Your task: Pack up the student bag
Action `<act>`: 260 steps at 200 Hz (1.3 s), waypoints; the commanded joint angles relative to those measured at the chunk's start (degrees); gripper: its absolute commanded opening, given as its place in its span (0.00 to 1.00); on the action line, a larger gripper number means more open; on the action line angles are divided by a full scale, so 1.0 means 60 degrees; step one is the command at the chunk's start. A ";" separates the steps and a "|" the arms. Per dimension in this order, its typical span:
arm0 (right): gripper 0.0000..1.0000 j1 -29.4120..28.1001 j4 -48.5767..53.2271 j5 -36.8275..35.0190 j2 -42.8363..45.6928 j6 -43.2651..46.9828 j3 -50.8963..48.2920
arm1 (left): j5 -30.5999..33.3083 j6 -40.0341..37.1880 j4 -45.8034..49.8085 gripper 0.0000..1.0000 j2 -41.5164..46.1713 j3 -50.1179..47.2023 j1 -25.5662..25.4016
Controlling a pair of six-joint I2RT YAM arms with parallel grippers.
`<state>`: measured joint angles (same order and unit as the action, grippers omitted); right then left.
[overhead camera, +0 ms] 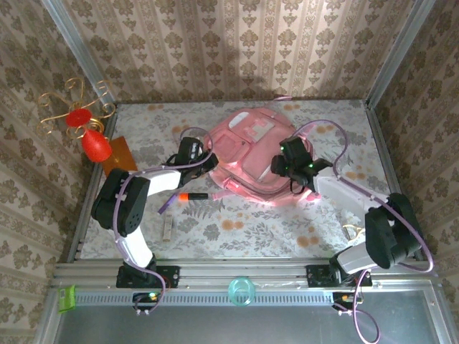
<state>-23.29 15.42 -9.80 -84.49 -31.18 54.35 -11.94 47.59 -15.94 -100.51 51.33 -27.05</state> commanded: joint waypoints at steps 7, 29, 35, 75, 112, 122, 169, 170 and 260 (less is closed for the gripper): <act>0.47 0.0730 -0.0446 0.1002 -0.1066 0.0619 0.0499 | -0.0159 -0.0341 0.0109 0.00 0.0338 -0.0280 -0.0084; 0.47 0.1138 0.0023 0.1298 -0.1848 0.1132 0.1435 | -0.0150 -0.0274 0.0061 0.00 0.0343 -0.0373 -0.0148; 0.47 0.1232 0.0171 0.1213 -0.1946 0.1291 0.1620 | -0.0113 -0.0223 0.0017 0.00 0.0345 -0.0409 -0.0164; 0.49 0.1848 0.1097 0.0974 -0.2243 0.2179 0.2839 | 0.0097 0.0018 -0.0246 0.00 0.0264 -0.0418 -0.0420; 0.50 0.1838 0.2010 0.0828 -0.1754 0.2661 0.3433 | 0.0262 0.0094 -0.0276 0.00 0.0100 -0.0323 -0.0531; 0.50 0.1785 0.1993 0.0829 -0.1315 0.2601 0.3267 | 0.0290 0.0095 -0.0280 0.00 0.0100 -0.0334 -0.0536; 0.51 0.0569 0.1573 0.0924 0.0417 0.1576 0.2018 | 0.0273 0.0076 -0.0246 0.00 0.0082 -0.0301 -0.0531; 0.51 0.0519 0.1545 0.0942 0.0430 0.1519 0.1980 | 0.0275 0.0071 -0.0244 0.00 0.0074 -0.0305 -0.0531; 0.35 -0.3208 -0.3250 0.2460 -0.1910 -0.3665 0.0739 | 0.0094 0.0023 -0.0219 0.00 0.0362 -0.0365 -0.0473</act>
<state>-40.75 4.73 3.92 -92.49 -42.78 58.92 -8.51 49.12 -17.65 -99.72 49.52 -29.17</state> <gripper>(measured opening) 0.350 0.060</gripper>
